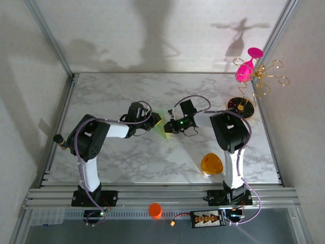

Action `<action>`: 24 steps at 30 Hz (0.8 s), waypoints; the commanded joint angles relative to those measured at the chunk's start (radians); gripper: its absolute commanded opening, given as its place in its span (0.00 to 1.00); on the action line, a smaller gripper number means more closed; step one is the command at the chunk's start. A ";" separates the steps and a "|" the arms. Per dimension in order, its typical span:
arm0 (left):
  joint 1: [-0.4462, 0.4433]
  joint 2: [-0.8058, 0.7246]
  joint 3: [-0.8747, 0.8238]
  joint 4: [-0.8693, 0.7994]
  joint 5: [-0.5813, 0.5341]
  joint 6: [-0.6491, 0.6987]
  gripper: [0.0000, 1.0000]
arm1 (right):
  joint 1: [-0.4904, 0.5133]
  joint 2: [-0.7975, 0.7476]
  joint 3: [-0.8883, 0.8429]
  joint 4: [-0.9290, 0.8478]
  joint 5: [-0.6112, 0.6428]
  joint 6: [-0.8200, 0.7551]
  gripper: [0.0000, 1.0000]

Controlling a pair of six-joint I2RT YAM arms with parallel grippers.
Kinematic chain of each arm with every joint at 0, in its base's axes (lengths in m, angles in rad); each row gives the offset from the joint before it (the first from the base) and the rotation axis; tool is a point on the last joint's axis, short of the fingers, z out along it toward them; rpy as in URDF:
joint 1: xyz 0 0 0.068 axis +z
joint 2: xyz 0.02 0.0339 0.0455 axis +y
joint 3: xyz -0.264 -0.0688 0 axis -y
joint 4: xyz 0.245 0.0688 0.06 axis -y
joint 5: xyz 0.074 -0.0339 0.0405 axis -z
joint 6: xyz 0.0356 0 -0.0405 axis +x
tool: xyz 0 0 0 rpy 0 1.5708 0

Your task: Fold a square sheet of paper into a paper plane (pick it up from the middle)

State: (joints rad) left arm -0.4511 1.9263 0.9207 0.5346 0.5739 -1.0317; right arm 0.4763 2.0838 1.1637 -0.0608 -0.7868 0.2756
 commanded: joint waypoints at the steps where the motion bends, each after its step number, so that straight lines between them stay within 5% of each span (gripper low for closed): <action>1: -0.003 -0.019 -0.014 0.036 0.026 -0.003 0.14 | 0.012 0.107 -0.082 -0.006 0.206 -0.046 0.07; 24: 0.021 0.019 -0.017 -0.013 0.006 0.047 0.13 | 0.012 0.098 -0.095 0.013 0.215 -0.055 0.05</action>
State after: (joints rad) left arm -0.4431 1.9648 0.9188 0.5442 0.5903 -1.0199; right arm 0.4763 2.0701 1.1244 0.0086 -0.7864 0.2729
